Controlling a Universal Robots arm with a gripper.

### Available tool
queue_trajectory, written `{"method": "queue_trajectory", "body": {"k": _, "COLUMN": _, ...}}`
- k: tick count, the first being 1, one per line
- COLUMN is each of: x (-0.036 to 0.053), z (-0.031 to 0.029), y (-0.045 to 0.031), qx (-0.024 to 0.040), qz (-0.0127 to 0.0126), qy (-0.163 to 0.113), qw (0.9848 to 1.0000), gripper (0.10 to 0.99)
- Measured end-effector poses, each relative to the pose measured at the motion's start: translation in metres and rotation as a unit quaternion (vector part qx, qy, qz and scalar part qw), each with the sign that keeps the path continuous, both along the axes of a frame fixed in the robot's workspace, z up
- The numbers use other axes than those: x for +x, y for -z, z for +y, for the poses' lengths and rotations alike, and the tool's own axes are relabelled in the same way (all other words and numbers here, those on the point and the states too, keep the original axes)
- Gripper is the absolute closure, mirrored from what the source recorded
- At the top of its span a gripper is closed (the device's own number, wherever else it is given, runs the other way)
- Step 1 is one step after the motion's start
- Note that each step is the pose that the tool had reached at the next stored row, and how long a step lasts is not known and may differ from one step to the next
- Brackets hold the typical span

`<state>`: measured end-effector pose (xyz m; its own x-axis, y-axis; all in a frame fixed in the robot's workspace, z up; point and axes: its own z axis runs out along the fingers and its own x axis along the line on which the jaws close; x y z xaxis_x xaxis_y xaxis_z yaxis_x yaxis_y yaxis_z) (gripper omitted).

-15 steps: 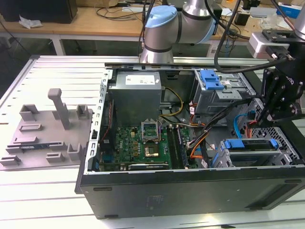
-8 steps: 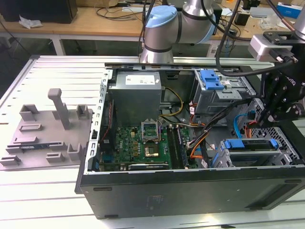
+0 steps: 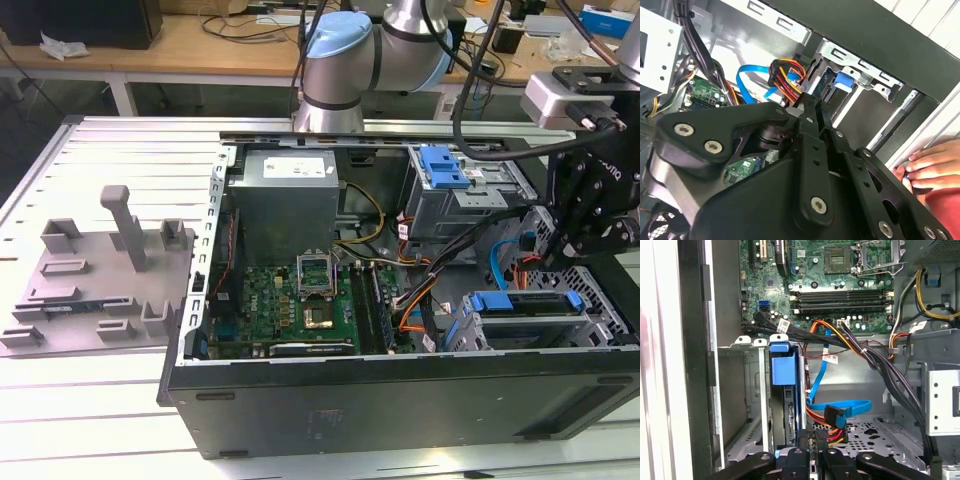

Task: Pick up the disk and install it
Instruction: 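Insert the first disk wire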

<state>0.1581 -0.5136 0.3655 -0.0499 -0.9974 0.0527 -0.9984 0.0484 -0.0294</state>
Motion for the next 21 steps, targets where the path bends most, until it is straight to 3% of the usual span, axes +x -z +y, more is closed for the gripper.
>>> {"method": "queue_trajectory", "body": {"k": 3, "x": 0.0001, "z": -0.0011, "y": 0.0000, "qx": -0.0019, "qz": 0.0018, "qy": 0.000, "qw": 1.0000, "gripper": 0.918}}
{"method": "queue_trajectory", "body": {"k": 7, "x": 0.0014, "z": -0.0034, "y": 0.0000, "qx": -0.0022, "qz": 0.0091, "qy": 0.000, "qw": 1.0000, "gripper": 0.918}}
{"method": "queue_trajectory", "body": {"k": 12, "x": 0.0062, "z": -0.0043, "y": 0.0001, "qx": -0.0025, "qz": 0.0097, "qy": 0.002, "qw": 0.9999, "gripper": 0.918}}
{"method": "queue_trajectory", "body": {"k": 16, "x": 0.0076, "z": -0.0037, "y": 0.0001, "qx": -0.0112, "qz": 0.0128, "qy": 0.014, "qw": 0.9998, "gripper": 0.918}}
{"method": "queue_trajectory", "body": {"k": 18, "x": 0.0076, "z": -0.0029, "y": 0.0002, "qx": -0.0126, "qz": 0.0138, "qy": 0.014, "qw": 0.9997, "gripper": 0.918}}
{"method": "queue_trajectory", "body": {"k": 20, "x": 0.0077, "z": -0.0020, "y": 0.0003, "qx": -0.0153, "qz": 0.0172, "qy": 0.014, "qw": 0.9996, "gripper": 0.918}}
{"method": "queue_trajectory", "body": {"k": 21, "x": 0.0076, "z": -0.0012, "y": 0.0003, "qx": -0.0182, "qz": 0.0207, "qy": 0.015, "qw": 0.9995, "gripper": 0.918}}
